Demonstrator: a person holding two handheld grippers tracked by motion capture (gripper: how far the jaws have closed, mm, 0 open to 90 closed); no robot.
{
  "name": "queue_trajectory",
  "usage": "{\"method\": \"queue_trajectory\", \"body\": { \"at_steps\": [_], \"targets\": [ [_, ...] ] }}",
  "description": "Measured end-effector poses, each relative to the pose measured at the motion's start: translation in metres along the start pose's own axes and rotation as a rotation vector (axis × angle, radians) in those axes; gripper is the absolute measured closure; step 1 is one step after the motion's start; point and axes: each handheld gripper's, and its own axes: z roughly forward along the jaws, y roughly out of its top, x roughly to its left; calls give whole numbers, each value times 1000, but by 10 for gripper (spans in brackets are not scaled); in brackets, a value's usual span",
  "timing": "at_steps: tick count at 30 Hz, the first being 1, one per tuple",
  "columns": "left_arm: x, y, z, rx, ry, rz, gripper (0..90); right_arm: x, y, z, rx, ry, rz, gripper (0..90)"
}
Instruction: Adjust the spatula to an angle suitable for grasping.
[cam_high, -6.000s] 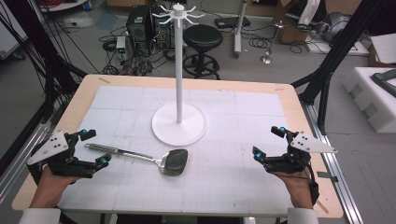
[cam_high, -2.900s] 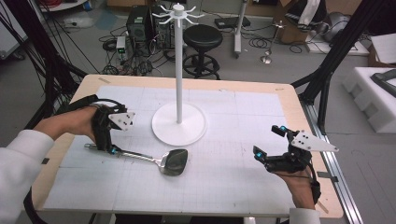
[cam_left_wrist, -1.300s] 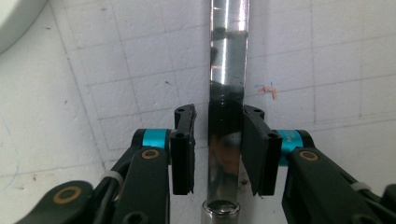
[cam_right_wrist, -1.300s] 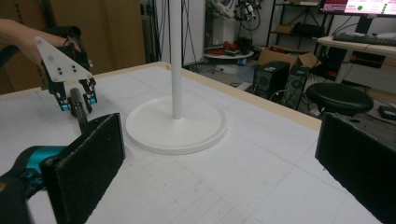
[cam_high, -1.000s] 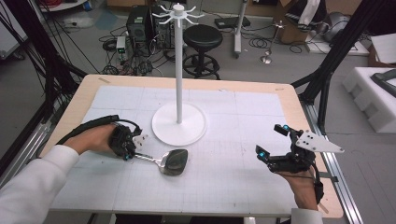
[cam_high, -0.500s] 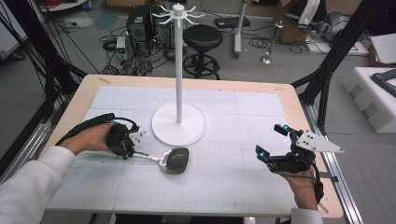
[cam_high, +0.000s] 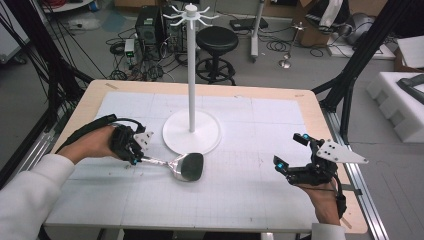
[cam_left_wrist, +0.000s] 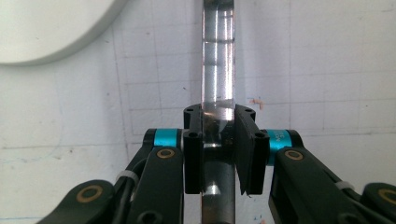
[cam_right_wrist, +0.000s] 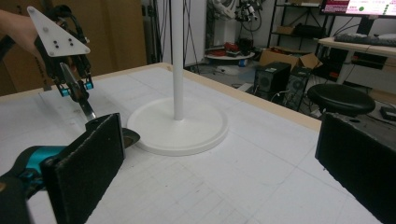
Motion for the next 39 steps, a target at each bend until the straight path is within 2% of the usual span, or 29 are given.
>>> {"method": "queue_trajectory", "body": {
  "at_steps": [7,11,17,24,32,36,39],
  "targets": [
    [-3,11,-9,-63,5,-30,749,1,1,0,-2,5,0,3],
    [-7,20,-12,-100,12,-34,749,1,2,-1,-6,5,-4,3],
    [-14,38,-16,-89,21,-29,749,2,4,-1,-7,19,-7,3],
    [-19,58,-21,-131,30,-48,749,3,8,-3,-17,20,-16,3],
    [-25,88,-22,-166,36,-36,749,3,10,-5,-28,20,-14,3],
    [-25,106,-22,-163,32,-28,749,2,11,-6,-29,20,-20,3],
    [-24,120,-21,-196,25,-38,749,2,11,-6,-30,19,-22,3]
  ]
}}
